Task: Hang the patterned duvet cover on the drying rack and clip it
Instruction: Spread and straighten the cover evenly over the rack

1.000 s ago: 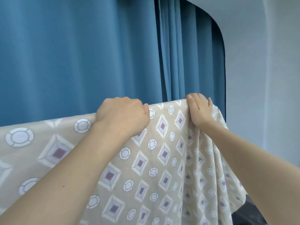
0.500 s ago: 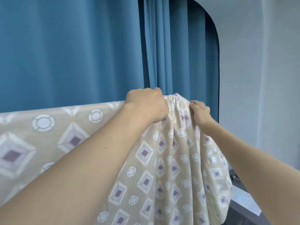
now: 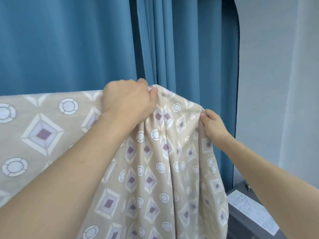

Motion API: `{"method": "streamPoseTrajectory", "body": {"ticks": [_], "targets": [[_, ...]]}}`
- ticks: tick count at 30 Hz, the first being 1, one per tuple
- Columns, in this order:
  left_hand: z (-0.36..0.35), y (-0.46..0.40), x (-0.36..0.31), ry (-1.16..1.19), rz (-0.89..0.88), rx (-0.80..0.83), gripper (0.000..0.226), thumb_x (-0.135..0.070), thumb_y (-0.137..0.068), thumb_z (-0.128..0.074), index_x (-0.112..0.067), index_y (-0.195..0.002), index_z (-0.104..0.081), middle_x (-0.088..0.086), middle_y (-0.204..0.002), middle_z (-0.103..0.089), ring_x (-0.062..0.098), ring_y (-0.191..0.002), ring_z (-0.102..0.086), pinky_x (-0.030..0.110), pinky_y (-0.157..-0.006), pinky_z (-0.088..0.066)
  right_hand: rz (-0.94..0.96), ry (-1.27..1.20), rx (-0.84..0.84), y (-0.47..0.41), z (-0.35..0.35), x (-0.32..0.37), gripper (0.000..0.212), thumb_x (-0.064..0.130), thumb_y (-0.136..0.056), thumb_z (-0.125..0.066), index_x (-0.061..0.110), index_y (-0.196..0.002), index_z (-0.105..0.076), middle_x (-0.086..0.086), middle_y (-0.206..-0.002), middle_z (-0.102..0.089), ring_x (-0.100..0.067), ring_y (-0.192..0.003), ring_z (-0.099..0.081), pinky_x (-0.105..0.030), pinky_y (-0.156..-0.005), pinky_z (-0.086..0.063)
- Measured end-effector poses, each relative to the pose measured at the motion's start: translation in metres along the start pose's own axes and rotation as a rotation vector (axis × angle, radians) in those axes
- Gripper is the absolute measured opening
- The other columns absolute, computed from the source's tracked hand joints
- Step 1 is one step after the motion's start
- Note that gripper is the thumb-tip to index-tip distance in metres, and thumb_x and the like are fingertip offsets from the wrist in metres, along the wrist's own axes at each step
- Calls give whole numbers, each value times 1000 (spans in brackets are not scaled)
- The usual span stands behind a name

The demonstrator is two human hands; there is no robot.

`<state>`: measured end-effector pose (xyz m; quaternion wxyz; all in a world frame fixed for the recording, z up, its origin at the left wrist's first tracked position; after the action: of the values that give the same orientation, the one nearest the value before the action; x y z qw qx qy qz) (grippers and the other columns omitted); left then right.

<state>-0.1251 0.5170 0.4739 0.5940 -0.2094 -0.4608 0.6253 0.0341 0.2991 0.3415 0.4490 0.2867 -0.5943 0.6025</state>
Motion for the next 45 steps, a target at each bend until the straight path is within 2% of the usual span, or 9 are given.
{"method": "streamPoseTrajectory", "body": {"ticks": [5, 12, 18, 22, 25, 30, 36, 40, 45], "targets": [[0, 0, -10, -41, -4, -43, 42, -51, -99, -21, -16, -87, -42, -1, -61, -36, 26, -64, -44, 28, -48, -18, -198, 12, -472, -20, 71, -59, 30, 29, -97, -36, 14, -73, -47, -2, -74, -51, -24, -76, -49, -36, -70, -42], [-3, -3, -13, -34, 8, -56, 36, -49, -98, -25, -19, -88, -43, -1, -62, -36, 26, -66, -45, 29, -48, -16, -319, 300, 311, 8, -8, -75, 24, 23, -84, -49, 8, -94, -65, -8, -64, -60, -22, -54, -50, -27, -48, -38], [-7, 2, 0, -86, 5, -72, 43, -57, -96, -29, -19, -91, -48, 2, -74, -44, 25, -67, -42, 34, -56, -21, -361, -547, 481, 25, -35, -1, 28, 23, -81, -43, 12, -77, -68, -7, -78, -66, -26, -68, -62, -35, -70, -49], [-5, 5, -1, -83, -8, -69, 47, -59, -95, -32, -16, -95, -50, 4, -76, -44, 25, -68, -41, 34, -58, -23, -147, -82, 375, 23, -29, 20, 7, 10, -75, -54, 12, -74, -60, -1, -64, -61, -22, -57, -58, -23, -49, -42], [-3, 6, -7, -84, -15, -75, 49, -56, -97, -33, -12, -104, -53, 9, -87, -55, 26, -73, -41, 37, -64, -26, -47, 21, 207, 22, -23, 19, 28, 3, -87, -53, 13, -61, -50, 4, -51, -51, -13, -43, -47, -17, -37, -34], [-1, 14, -11, -98, -7, -178, 42, -45, -100, -31, -10, -107, -53, 13, -102, -59, 31, -87, -52, 39, -72, -27, -151, 86, 142, 32, -27, 5, 25, 3, -89, -46, 11, -66, -46, 0, -53, -47, -8, -35, -40, -17, -37, -29], [-1, 33, -6, -6, -34, -293, 31, -35, -91, -40, -9, -100, -53, 12, -94, -53, 30, -85, -48, 43, -82, -32, -368, 283, 172, 61, -34, -38, 23, 13, -77, -53, 5, -97, -58, -11, -77, -57, -21, -63, -47, -28, -57, -40], [-13, 69, -20, 135, -109, -234, 64, -32, -83, -41, -8, -142, -40, 22, -142, -41, 43, -135, -34, 57, -117, -13, -487, 424, 236, 106, -37, -66, 7, 4, -79, -51, 9, -82, -48, -7, -69, -43, -21, -59, -38, -27, -52, -31], [-88, 178, -75, 110, -519, 133, 71, -41, -90, -41, -27, -155, -16, 13, -162, 2, 37, -148, 9, 60, -109, 22, -572, 574, 249, 162, -23, -98, 2, 8, -80, -57, 6, -81, -57, -9, -72, -52, -23, -59, -46, -27, -51, -36]]}}
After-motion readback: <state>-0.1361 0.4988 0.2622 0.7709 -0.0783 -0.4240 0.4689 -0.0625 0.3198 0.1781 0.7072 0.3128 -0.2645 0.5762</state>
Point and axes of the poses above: each hand's wrist, its own y-axis away from the middle knuckle, its own z-axis out of the back of the hand, x = y × z, the point moved 7 cm from there along -y, towards the middle knuckle
